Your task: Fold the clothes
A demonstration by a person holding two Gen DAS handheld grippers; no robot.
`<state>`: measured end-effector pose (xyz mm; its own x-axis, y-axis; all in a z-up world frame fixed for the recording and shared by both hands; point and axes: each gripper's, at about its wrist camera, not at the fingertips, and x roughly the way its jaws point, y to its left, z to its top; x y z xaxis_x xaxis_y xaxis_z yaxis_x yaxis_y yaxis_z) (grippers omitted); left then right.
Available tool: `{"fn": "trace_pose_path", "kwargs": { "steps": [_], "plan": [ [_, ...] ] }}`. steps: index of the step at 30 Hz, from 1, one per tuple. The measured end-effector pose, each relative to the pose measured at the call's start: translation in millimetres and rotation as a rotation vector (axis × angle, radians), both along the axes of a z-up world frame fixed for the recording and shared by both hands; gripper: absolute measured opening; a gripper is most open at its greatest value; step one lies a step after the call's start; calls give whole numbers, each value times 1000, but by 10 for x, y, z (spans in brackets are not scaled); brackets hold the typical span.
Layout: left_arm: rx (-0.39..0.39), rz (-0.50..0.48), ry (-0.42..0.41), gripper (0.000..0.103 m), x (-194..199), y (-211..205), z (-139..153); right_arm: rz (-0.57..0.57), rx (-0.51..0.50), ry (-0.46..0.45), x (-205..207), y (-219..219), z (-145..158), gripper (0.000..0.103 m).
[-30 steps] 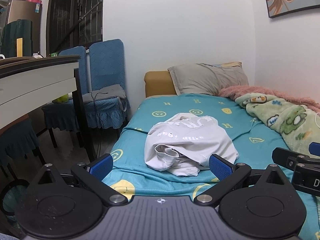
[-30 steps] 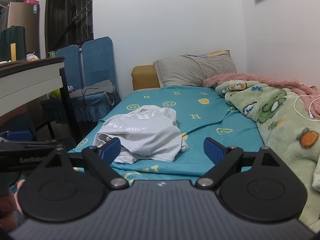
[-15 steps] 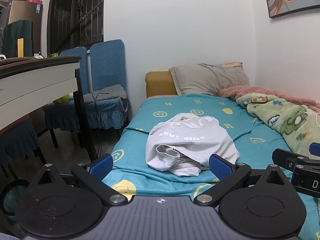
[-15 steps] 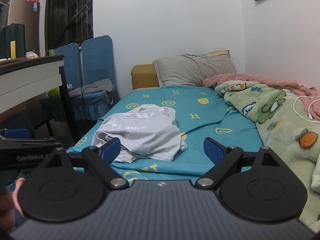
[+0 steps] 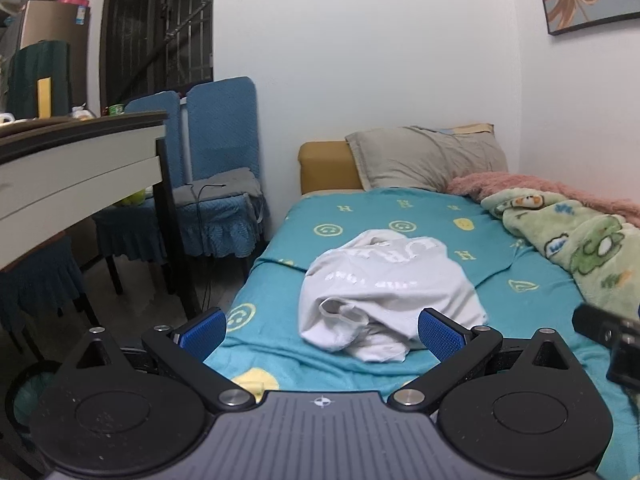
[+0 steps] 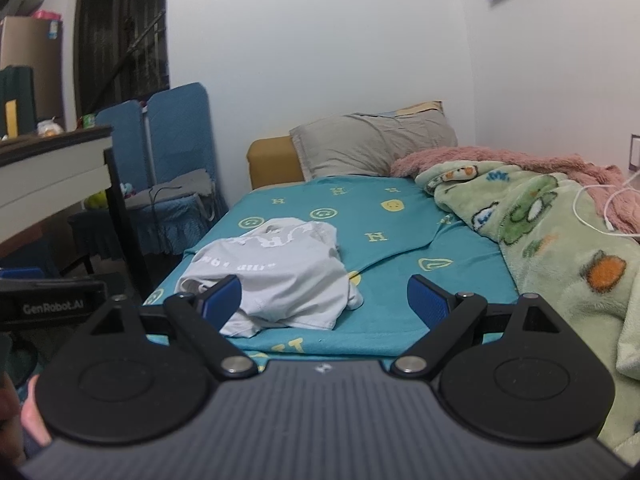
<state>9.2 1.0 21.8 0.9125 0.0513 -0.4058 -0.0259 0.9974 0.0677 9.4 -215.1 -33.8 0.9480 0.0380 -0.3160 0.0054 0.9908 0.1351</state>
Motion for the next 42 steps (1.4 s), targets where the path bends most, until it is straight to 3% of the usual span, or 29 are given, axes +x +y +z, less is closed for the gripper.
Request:
{"fn": "trace_pose_path", "kwargs": {
  "steps": [9, 13, 16, 18, 22, 25, 29, 32, 37, 42],
  "plan": [
    [-22, -66, -57, 103, 442, -180, 563, -10, 44, 41, 43, -81, -75, 91],
    [-23, -35, -49, 103, 712, 10, 514, 26, 47, 109, 157, -15, -161, 91],
    [-114, -1, 5, 103, 982, 329, 448, 58, 23, 190, 390, 96, -246, 91],
    [-170, 6, 16, 103, 1105, 587, 401, 64, 5, 229, 633, 201, -310, 91],
    [-190, 51, 9, 103, 1241, 969, 255, 73, -17, 278, 1202, 530, -523, 91],
    [-250, 65, 41, 103, 1308, 1246, 96, 76, -88, 299, 1616, 824, -769, 91],
    [-312, 86, 102, 103, 1435, 1498, -109, 67, -191, 285, 1929, 1060, -1070, 91],
    [-305, 78, 115, 103, 1555, 1493, -183, 14, -210, 286, 2022, 994, -1156, 91],
    [-270, 27, 158, 103, 1588, 1256, -314, -119, -103, 184, 1990, 638, -1026, 91],
    [-175, -34, 203, 103, 1536, 864, -514, -192, 22, 104, 1941, 357, -860, 91]
  ]
}}
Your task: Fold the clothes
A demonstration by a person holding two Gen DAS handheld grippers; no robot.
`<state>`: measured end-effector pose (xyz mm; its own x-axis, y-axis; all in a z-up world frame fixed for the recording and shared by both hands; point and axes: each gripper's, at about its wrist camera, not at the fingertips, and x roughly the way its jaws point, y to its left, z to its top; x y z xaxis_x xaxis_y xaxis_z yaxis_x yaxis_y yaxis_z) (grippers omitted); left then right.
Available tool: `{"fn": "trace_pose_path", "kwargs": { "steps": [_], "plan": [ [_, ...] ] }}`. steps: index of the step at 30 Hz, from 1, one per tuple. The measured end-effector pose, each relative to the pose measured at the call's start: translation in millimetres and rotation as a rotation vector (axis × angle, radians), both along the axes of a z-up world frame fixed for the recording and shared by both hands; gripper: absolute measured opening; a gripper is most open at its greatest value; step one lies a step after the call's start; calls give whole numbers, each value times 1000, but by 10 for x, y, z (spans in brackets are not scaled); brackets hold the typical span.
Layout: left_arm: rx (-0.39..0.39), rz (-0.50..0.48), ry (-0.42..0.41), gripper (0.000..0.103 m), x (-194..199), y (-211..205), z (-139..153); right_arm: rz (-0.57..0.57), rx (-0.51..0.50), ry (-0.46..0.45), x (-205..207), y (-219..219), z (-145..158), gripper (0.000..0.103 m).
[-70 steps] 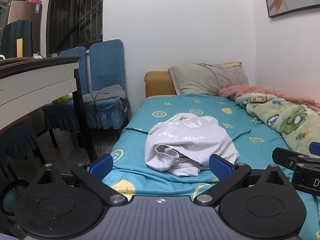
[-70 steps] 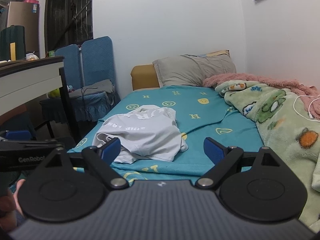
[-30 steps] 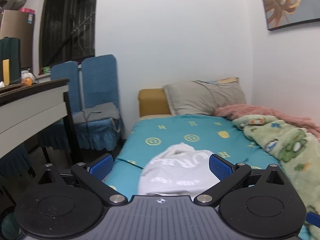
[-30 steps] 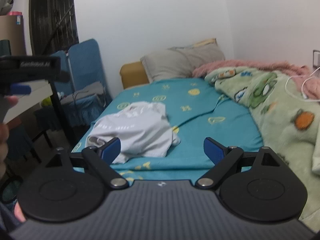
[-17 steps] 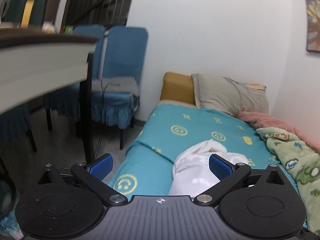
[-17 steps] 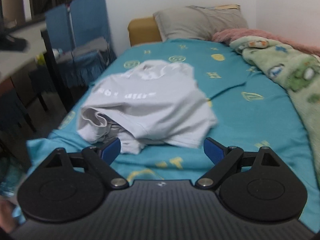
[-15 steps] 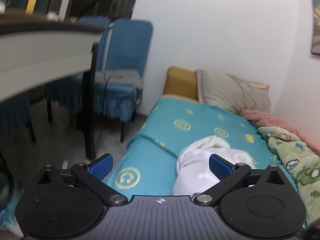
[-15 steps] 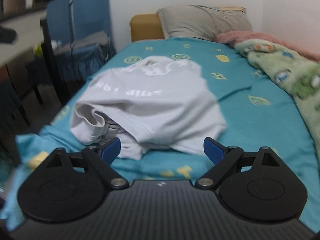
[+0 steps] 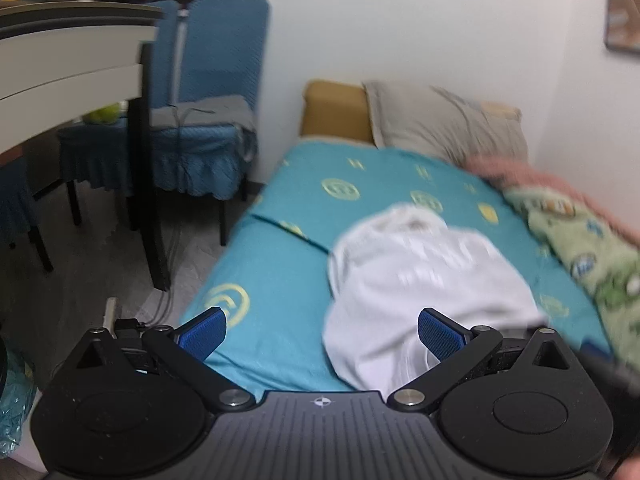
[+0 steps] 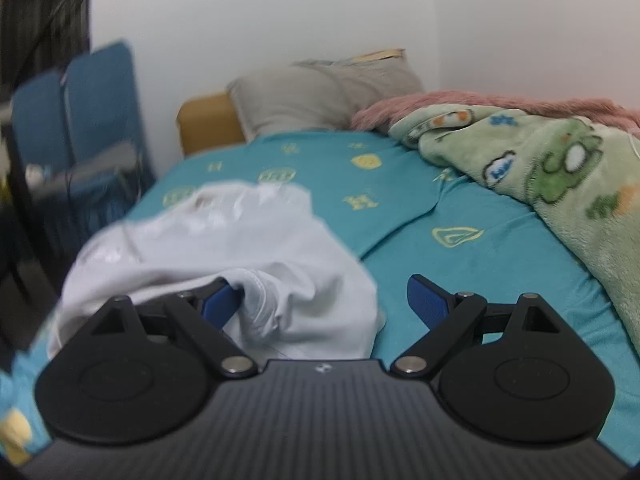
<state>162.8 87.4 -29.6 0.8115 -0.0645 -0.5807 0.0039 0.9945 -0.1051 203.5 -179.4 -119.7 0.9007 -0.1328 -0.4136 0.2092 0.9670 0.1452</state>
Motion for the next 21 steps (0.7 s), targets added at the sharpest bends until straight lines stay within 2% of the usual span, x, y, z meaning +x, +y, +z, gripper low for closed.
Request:
{"fn": "trace_pose_path", "kwargs": {
  "steps": [4, 6, 8, 9, 12, 15, 17, 21],
  "plan": [
    [64, -135, 74, 103, 94, -405, -271, 9, 59, 14, 6, -98, -1, 91],
    [100, -131, 117, 103, 174, -554, -454, 17, 92, 19, 10, -148, -12, 91],
    [142, -86, 144, 103, 236, -617, -618, 11, 131, 17, -11, -186, -20, 91],
    [139, -60, 146, 103, 253, -610, -670, 5, 146, 13, -29, -196, -21, 91],
    [23, 1, 141, 103, 251, -481, -693, -9, 187, 7, -30, -263, -38, 91],
    [-67, 11, 95, 103, 198, -374, -636, -25, 220, 9, -32, -327, -70, 91],
    [-34, 21, 86, 103, 211, -364, -624, -30, 235, 10, -36, -346, -87, 91],
    [0, -3, 149, 103, 297, -450, -794, -1, 249, 4, -39, -348, -97, 91]
  ]
}}
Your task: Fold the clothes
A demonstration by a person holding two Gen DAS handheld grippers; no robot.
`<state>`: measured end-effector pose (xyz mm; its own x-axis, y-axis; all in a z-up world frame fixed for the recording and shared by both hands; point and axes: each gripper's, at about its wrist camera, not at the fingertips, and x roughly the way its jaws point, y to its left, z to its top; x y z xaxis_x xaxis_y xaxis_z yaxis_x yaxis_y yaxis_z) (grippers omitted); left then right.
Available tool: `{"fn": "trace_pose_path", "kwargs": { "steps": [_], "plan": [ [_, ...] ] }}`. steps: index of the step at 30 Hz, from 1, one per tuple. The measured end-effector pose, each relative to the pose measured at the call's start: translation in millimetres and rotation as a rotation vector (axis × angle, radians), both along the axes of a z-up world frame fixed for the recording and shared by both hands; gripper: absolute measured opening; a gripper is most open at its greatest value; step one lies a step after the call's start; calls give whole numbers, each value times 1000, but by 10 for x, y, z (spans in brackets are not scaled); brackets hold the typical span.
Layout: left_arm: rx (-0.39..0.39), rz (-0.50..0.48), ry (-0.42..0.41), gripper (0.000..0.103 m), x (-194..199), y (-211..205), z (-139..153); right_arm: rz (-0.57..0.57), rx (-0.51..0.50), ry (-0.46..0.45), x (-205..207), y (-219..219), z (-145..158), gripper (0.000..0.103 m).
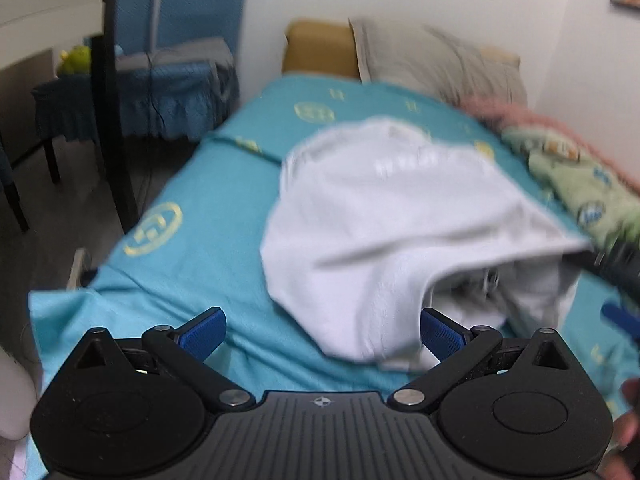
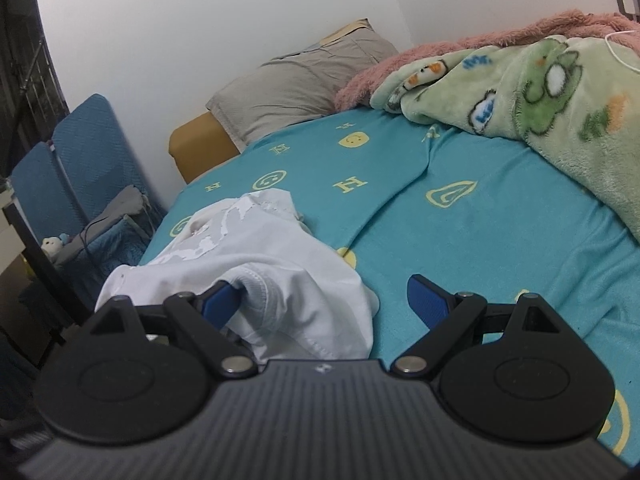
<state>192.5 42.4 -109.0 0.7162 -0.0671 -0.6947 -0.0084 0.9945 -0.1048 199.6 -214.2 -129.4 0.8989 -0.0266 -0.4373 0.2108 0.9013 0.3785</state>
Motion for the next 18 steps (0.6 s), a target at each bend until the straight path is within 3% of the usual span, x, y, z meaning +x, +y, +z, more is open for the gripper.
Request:
{"fn": "trace_pose_path", "kwargs": {
  "steps": [2, 4, 7, 10, 13, 18],
  "plan": [
    [30, 23, 3, 103, 15, -25, -71, 35, 25, 1, 13, -27, -15, 91],
    [9, 96, -9, 103, 29, 63, -83, 50, 53, 9, 26, -58, -41, 91],
    [-98, 224, -44, 103, -20, 324, -2, 33, 41, 22, 35, -80, -67, 91],
    [-199, 291, -78, 103, -105, 538, 132, 27, 35, 30, 35, -89, -82, 91],
    [-169, 325, -167, 103, -224, 574, 346, 13, 57, 20, 13, -114, -65, 91],
    [-154, 325, -323, 103, -442, 545, 741, -31, 19, -74, -158, -99, 150, 91]
  ]
}}
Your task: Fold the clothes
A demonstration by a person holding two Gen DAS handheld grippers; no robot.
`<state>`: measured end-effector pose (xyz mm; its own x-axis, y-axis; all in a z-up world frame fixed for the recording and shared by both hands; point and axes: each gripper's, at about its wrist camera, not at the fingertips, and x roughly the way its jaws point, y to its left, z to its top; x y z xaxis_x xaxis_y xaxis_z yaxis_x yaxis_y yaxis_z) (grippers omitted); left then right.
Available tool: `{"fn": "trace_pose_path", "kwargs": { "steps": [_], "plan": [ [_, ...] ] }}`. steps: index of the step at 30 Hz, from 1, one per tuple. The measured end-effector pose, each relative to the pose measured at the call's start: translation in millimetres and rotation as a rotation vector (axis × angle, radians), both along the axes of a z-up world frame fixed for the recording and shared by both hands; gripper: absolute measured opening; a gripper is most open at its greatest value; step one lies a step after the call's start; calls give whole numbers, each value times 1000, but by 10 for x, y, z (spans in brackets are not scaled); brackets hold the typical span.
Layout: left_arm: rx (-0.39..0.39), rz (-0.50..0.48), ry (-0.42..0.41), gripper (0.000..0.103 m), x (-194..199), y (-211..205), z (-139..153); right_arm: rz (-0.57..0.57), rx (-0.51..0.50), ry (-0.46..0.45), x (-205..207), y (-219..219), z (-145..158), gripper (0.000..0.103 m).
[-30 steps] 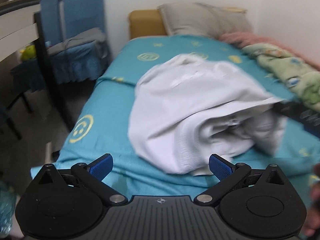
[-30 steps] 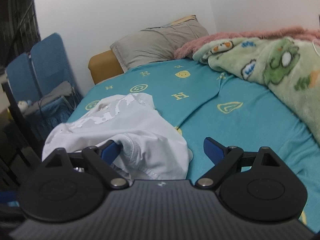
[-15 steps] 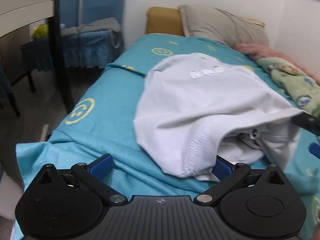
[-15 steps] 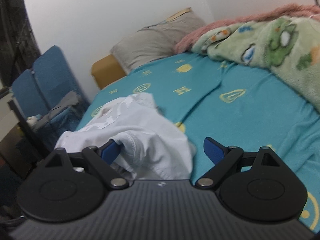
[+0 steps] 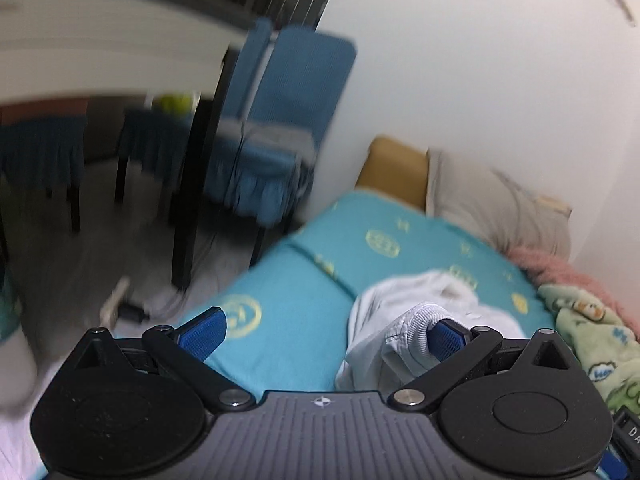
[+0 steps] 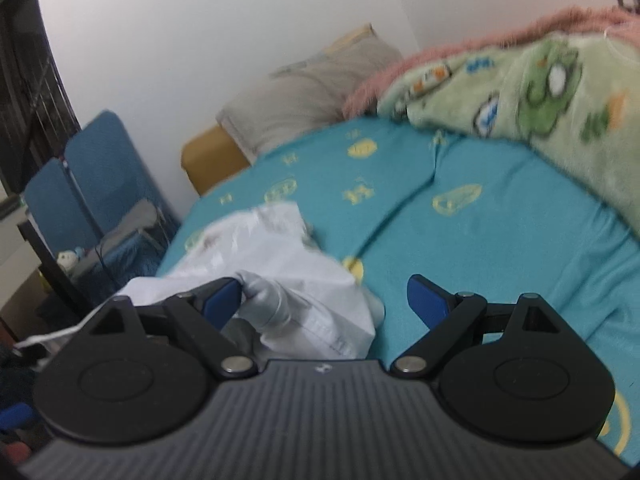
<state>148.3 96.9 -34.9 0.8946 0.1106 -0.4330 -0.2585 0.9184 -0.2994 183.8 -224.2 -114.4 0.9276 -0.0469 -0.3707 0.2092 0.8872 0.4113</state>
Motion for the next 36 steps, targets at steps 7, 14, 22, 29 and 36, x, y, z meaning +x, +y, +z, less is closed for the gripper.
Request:
{"fn": "trace_pose_path", "kwargs": {
  "steps": [7, 14, 22, 29, 36],
  "plan": [
    [-68, 46, -132, 103, -280, 169, 322, -52, 16, -184, -452, -145, 410, 92],
    [0, 40, -1, 103, -232, 102, 309, 289, -145, -35, -263, 425, 209, 92],
    [155, -26, 178, 103, -116, -94, 124, 544, -603, 51, -154, 1350, -221, 68],
    [368, -194, 341, 100, -230, -330, -263, 454, -372, 182, 106, 1009, -295, 19],
    [474, -237, 254, 95, -180, -579, -405, 342, -112, 88, 47, 547, -62, 12]
  ]
}}
